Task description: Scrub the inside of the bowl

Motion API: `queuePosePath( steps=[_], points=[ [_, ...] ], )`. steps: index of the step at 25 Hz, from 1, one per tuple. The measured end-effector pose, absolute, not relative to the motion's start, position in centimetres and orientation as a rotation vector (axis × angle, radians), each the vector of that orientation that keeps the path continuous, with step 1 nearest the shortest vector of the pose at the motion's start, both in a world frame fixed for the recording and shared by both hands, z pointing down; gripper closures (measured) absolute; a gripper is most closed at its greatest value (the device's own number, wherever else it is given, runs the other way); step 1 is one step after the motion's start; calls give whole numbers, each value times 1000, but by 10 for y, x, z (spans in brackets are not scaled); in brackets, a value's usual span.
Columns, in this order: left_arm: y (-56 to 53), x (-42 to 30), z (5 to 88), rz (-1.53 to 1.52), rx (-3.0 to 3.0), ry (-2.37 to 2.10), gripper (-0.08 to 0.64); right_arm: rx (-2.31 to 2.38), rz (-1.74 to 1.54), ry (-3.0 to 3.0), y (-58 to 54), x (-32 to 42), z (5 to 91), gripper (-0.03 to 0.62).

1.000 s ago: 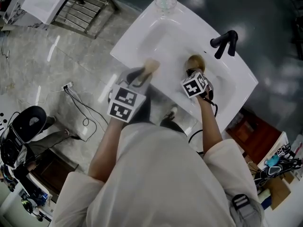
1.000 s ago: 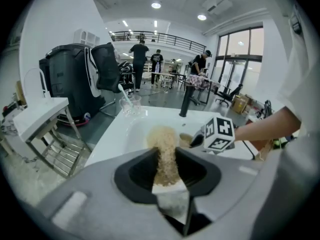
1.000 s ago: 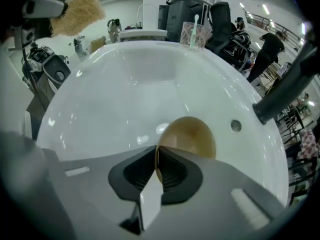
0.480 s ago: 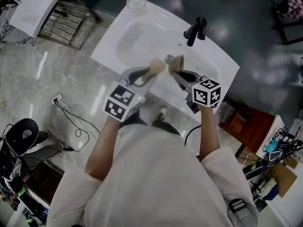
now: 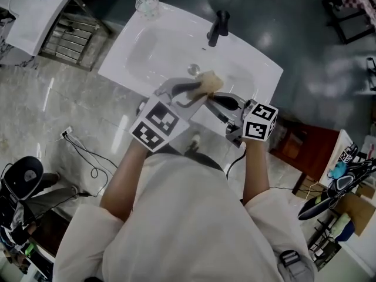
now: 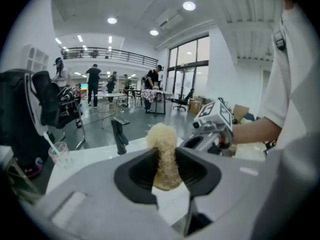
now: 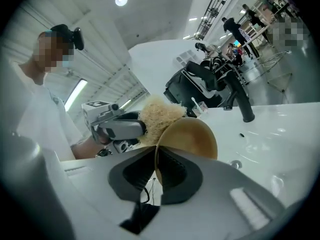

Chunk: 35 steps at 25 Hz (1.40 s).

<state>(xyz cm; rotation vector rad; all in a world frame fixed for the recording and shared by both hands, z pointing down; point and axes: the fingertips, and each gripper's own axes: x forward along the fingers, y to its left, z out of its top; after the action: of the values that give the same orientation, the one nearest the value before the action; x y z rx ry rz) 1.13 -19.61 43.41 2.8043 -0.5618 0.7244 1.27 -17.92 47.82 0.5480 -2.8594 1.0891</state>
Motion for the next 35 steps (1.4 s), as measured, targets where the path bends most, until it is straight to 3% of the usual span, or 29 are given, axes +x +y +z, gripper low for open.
queuePosePath(
  steps=[10,23,35],
  points=[
    [-160,42,422,712,2814,-169,450,273,866,-2962,-106,56,457,572],
    [-157,53,436,595,2718,32,453,30,759,-3072,-62,90,419,565],
    [-161,39,466,551,2525,-157,454,198,738,-3290,-86,94,387,574]
  ],
)
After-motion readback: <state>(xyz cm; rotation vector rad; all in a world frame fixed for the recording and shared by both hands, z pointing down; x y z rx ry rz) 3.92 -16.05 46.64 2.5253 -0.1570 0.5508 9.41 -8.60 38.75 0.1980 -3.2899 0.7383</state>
